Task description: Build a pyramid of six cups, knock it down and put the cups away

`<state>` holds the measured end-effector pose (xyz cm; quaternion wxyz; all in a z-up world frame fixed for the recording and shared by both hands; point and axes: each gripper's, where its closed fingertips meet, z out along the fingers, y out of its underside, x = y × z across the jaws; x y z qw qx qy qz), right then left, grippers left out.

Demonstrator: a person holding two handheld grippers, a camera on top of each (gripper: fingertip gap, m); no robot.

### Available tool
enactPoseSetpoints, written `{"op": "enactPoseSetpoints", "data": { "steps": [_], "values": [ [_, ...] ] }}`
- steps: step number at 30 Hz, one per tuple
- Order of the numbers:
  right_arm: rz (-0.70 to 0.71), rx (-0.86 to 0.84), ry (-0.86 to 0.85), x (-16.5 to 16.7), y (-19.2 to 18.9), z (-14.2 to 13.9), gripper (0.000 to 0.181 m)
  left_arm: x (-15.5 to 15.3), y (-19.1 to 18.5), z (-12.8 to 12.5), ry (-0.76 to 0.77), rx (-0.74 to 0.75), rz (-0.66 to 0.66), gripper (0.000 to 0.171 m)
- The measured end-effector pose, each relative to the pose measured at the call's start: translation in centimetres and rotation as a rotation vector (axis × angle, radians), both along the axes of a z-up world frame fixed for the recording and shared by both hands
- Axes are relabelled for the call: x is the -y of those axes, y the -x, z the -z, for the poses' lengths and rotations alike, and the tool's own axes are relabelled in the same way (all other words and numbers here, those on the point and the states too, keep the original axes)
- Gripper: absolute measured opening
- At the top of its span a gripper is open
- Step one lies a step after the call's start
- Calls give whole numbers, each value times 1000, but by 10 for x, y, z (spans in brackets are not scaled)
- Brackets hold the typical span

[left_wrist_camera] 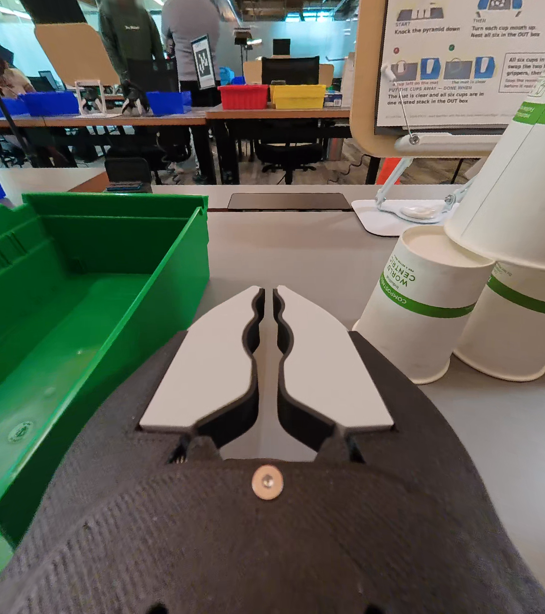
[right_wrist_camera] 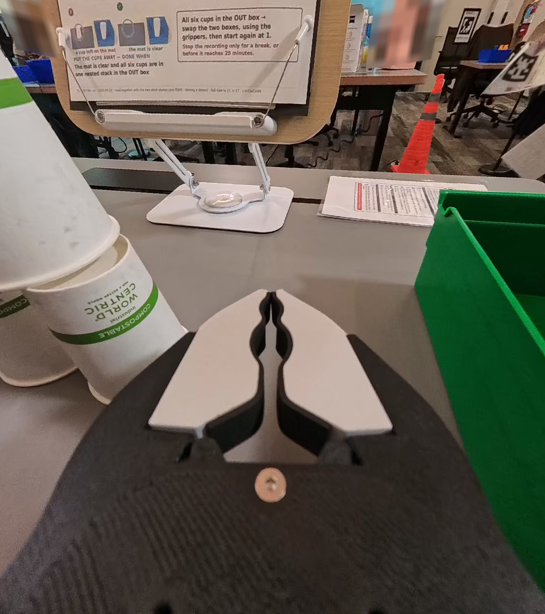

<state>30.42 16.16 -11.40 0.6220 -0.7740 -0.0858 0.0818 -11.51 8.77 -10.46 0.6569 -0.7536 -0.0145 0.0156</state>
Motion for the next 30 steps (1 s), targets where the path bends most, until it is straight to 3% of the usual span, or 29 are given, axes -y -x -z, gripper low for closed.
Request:
{"op": "enactPoseSetpoints", "data": {
  "steps": [12, 17, 22, 25, 30],
  "values": [
    [-25, 127, -3, 5, 4, 5, 0, -4, -2, 4, 14, 150, 39, 5],
    [114, 86, 21, 0, -12, 7, 0, -4, -4, 6, 29, 197, 57, 5],
    [189, 33, 5, 6, -7, -2, 6, -3, -4, 7, 36, 227, 62, 5],
    [209, 9, -32, 8, 7, -17, 0, -3, -2, 8, 44, 234, 56, 5],
    [214, 29, -78, -7, 24, -37, 0, -4, -4, 9, 53, 247, 72, 6]
  ]
}}
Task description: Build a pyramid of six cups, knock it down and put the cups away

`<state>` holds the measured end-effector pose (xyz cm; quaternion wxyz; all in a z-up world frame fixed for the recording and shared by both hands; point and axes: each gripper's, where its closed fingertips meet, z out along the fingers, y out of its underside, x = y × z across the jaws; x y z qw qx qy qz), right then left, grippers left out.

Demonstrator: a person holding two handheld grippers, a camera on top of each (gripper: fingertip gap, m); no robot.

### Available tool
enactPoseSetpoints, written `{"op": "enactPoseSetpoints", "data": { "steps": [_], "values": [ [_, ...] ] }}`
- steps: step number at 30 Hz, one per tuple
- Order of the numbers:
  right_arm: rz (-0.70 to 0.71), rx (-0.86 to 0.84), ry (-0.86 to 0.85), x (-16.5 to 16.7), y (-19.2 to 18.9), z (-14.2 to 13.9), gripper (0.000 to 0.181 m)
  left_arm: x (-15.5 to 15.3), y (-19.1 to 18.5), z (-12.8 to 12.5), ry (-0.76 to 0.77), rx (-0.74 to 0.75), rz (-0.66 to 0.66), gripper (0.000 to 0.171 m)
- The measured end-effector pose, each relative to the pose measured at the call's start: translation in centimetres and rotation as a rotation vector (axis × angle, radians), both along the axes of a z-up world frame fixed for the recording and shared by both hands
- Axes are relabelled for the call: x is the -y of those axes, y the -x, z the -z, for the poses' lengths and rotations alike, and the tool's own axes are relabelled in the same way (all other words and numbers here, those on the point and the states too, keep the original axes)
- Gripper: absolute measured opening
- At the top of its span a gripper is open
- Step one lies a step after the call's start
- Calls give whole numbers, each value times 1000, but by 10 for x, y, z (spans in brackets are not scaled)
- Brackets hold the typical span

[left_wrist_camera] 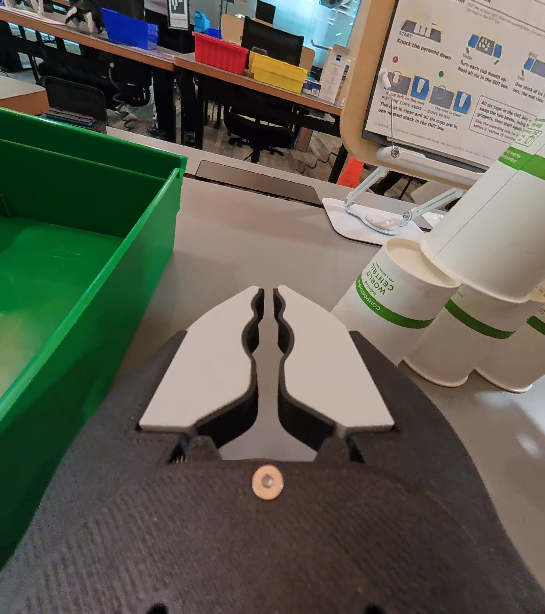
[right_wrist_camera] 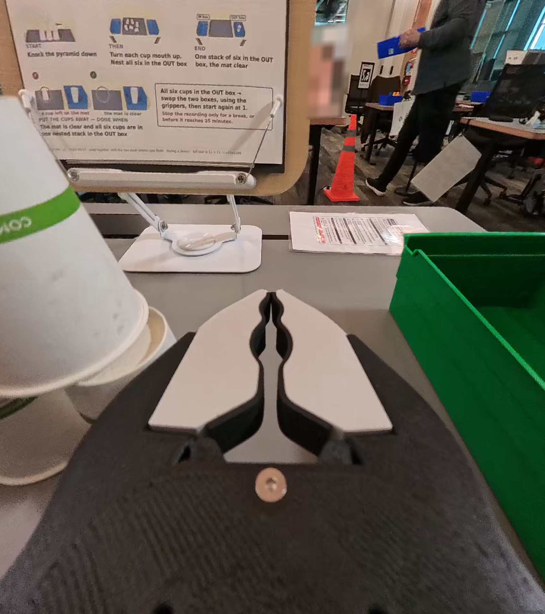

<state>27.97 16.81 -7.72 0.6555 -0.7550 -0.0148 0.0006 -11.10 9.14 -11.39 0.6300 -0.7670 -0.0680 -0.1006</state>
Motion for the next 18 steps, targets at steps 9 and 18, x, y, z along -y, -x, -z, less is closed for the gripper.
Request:
{"op": "enactPoseSetpoints", "data": {
  "steps": [9, 18],
  "values": [
    [-19, 29, 21, -12, 9, 7, 0, -1, -2, 3, 15, -21, 8, 6],
    [-19, 15, 19, -9, 3, 7, 0, 0, -7, 4, 27, -43, 24, 6]
  ]
}}
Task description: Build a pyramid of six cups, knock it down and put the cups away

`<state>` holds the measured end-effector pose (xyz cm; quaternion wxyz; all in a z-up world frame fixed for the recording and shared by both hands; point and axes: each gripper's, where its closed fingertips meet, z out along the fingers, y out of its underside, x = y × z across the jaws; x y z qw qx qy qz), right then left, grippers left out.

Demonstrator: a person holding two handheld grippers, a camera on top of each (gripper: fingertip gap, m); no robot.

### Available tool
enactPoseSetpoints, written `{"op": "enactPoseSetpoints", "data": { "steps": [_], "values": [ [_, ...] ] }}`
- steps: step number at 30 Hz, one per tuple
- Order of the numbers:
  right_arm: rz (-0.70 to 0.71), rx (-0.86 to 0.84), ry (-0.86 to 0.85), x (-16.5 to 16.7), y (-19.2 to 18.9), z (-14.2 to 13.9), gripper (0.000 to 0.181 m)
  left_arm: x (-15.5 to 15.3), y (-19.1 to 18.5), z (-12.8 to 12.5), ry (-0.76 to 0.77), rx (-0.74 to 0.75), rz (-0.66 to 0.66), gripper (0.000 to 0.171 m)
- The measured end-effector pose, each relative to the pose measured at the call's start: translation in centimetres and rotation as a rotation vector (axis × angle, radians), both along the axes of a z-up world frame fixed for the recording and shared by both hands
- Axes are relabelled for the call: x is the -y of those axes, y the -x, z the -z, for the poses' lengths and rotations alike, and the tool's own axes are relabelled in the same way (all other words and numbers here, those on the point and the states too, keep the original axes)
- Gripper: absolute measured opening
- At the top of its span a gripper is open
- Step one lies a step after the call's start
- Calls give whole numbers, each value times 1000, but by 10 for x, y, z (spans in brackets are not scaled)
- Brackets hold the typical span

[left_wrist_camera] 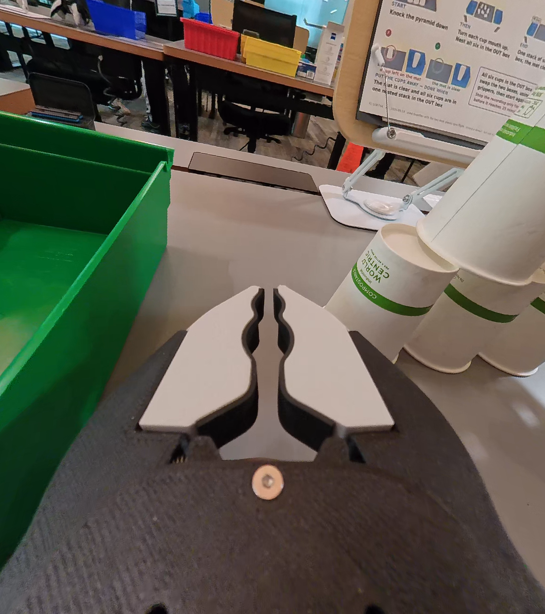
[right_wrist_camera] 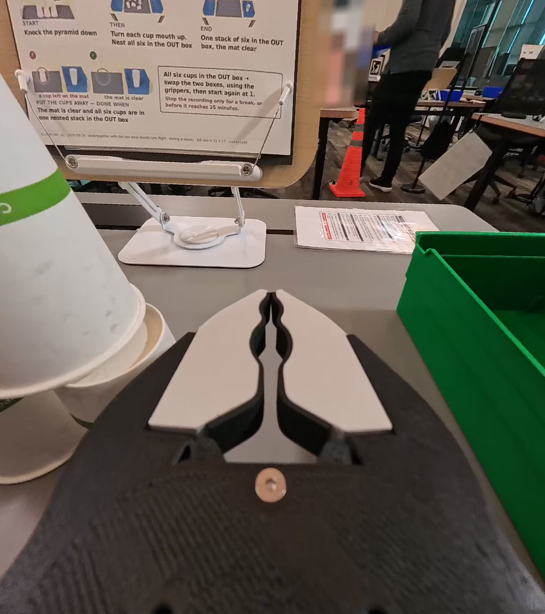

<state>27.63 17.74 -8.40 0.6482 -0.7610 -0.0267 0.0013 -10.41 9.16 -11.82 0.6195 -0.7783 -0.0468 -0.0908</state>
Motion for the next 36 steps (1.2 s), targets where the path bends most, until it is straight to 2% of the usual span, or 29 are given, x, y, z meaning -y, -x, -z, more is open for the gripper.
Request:
{"op": "enactPoseSetpoints", "data": {
  "steps": [9, 12, 17, 22, 25, 29, 36],
  "values": [
    [40, -6, 61, -2, 0, 8, 0, -1, 3, 3, 12, 28, -6, 6],
    [23, -22, 76, -6, 15, 4, 0, -1, 2, 3, 14, 33, -5, 6],
    [-135, 107, -7, -9, 85, -26, 0, 0, 5, 0, 5, -11, -28, 5],
    [-319, 226, -55, -1, 165, -49, 0, 7, 28, -22, -108, -54, -163, 5],
    [-365, 247, -59, 4, 184, -56, 0, 14, 42, -35, -167, -76, -245, 5],
    [-388, 245, -27, 16, 180, -51, 0, 22, 58, -47, -228, -89, -341, 5],
    [-375, 220, -37, 38, 122, -48, 0, 21, 54, -45, -220, -86, -327, 5]
  ]
}}
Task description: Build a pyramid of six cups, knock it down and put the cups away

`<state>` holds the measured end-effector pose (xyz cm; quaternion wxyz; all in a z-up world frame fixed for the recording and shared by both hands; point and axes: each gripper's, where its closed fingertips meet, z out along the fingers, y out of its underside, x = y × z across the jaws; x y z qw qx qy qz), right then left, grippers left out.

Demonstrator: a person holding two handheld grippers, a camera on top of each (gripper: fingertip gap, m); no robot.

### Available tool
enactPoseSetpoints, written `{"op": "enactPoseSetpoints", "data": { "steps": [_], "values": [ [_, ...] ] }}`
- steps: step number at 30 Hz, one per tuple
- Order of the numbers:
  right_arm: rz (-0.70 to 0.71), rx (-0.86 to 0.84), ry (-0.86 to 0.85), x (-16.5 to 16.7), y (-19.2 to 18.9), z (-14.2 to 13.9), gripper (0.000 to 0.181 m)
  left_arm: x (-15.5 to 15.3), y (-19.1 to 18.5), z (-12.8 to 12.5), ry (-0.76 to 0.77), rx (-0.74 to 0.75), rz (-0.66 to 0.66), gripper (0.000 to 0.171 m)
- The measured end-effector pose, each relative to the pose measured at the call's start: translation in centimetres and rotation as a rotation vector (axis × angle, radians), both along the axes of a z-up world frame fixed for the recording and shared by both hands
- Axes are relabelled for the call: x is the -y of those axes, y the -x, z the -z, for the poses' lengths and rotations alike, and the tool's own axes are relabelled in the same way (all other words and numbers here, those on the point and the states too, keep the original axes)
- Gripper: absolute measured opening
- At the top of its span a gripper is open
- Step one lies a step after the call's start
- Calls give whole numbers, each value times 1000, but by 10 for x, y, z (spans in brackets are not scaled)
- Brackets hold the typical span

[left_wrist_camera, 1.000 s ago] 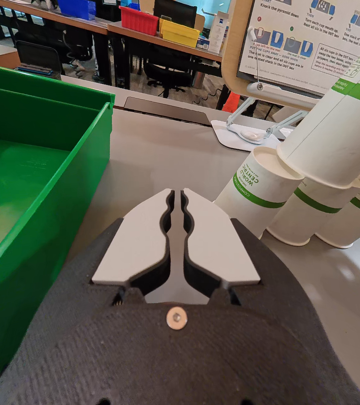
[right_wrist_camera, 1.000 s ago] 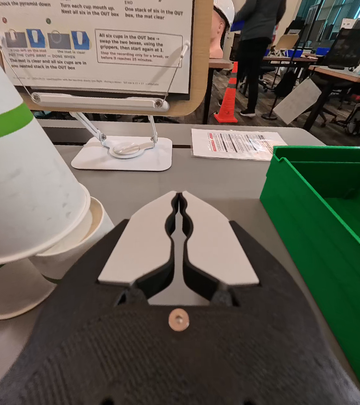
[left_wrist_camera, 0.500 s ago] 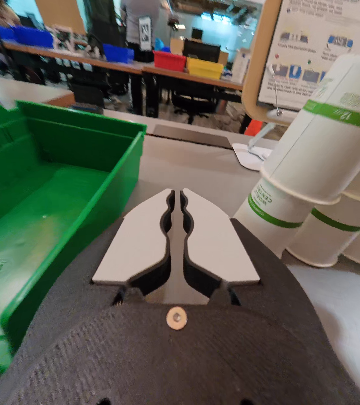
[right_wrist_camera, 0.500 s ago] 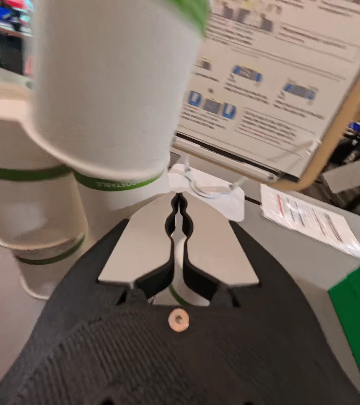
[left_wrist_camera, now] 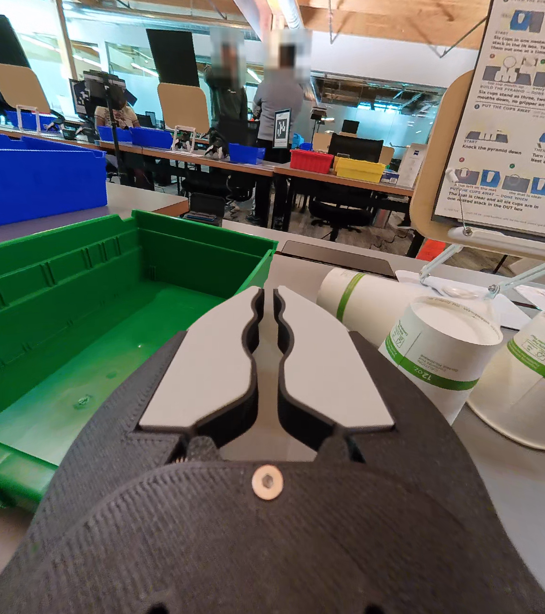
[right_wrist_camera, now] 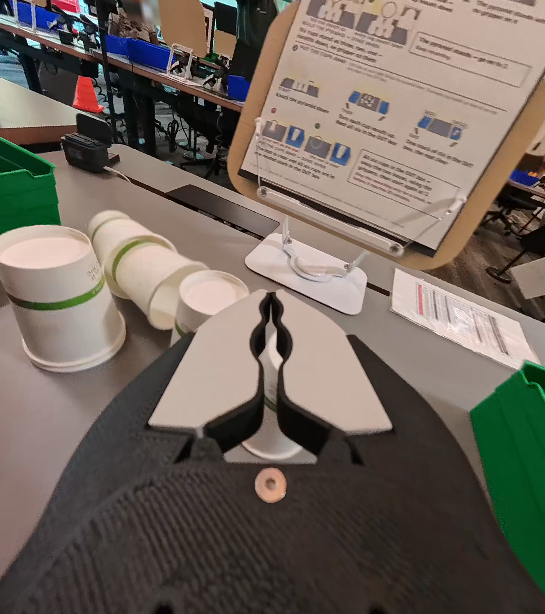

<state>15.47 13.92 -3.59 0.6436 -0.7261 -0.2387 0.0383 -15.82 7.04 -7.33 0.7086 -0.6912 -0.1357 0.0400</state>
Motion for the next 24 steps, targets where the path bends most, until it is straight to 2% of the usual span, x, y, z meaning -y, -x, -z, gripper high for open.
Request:
{"op": "enactPoseSetpoints", "data": {
  "steps": [5, 8, 11, 14, 17, 19, 24],
  "values": [
    [-19, -8, -41, 18, -50, 6, 0, -2, -7, 2, 18, -22, 25, 5],
    [-38, -2, -71, 24, -78, 23, 0, -5, -13, 6, 35, -20, 56, 6],
    [-49, -16, -33, 15, -97, 42, 4, -7, -19, 9, 51, -21, 84, 6],
    [-84, -143, 62, 5, -101, 59, 14, -10, -27, 11, 61, -31, 128, 9],
    [-100, -295, 199, -4, -105, 76, 26, -14, -38, 16, 85, -19, 194, 21],
    [-113, -422, 274, -7, -108, 80, 32, -17, -47, 20, 103, -15, 243, 31],
    [-168, -715, 393, -6, -116, 79, 38, -18, -64, 22, 116, -52, 310, 40]
  ]
}}
